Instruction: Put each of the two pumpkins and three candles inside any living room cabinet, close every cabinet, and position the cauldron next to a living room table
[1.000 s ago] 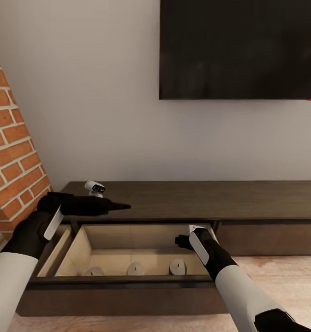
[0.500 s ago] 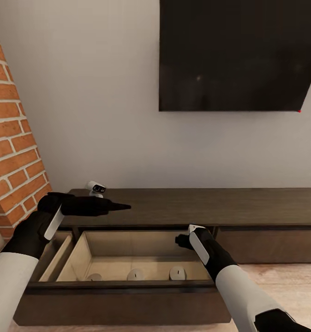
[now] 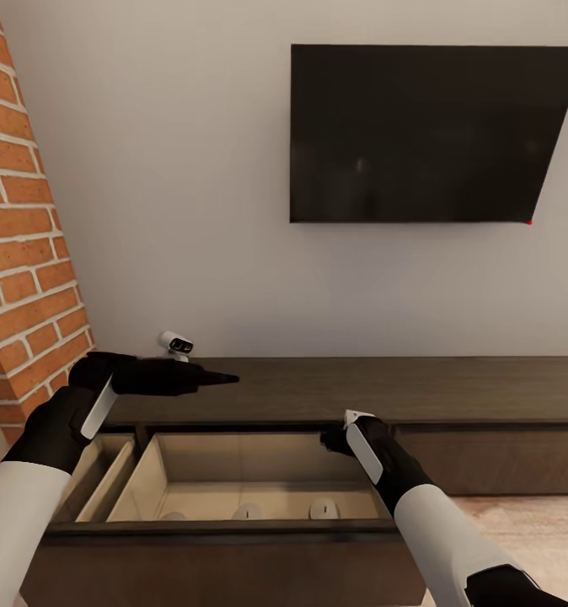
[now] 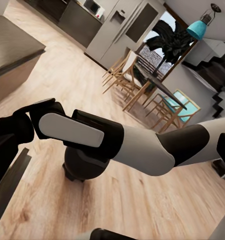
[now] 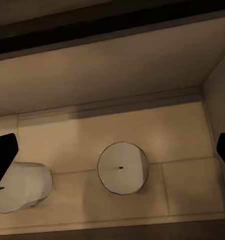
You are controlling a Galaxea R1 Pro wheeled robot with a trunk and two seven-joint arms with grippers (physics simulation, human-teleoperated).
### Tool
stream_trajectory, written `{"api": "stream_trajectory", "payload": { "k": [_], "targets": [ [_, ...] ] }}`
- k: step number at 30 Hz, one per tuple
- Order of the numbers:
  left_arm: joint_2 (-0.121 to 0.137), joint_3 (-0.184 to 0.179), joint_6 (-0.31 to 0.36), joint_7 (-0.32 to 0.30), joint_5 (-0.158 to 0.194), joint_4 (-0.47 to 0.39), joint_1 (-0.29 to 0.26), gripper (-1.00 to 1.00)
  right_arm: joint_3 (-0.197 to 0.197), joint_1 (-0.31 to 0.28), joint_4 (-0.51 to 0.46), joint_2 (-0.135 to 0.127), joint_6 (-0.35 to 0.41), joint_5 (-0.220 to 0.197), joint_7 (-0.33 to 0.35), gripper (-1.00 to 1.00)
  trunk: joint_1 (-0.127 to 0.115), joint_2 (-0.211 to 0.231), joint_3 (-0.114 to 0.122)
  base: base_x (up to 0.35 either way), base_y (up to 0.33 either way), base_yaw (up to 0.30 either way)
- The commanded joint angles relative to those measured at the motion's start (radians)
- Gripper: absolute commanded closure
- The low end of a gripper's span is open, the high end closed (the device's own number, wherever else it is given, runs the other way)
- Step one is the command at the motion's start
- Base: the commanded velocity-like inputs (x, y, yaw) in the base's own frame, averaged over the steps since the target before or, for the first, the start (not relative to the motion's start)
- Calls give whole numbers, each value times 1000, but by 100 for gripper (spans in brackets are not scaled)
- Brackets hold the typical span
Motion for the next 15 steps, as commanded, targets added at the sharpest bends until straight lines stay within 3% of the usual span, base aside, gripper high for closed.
{"api": "stream_trajectory", "payload": {
  "k": [1,10,15],
  "targets": [
    [1,-2,11,-4,0,0,-1,-100,4,-1,-2,-1,2,-11,-9,-100,-1,0,3,-30,0,0],
    [1,-3,11,-4,0,1,-1,-100,4,-1,-3,-1,-1,-10,-9,-100,-5,2,38,-14,1,0],
    [1,-3,11,-4,0,1,-1,-100,5,-1,-3,-1,-2,-10,-9,-100,-7,3,57,-179,52,0]
  ]
}}
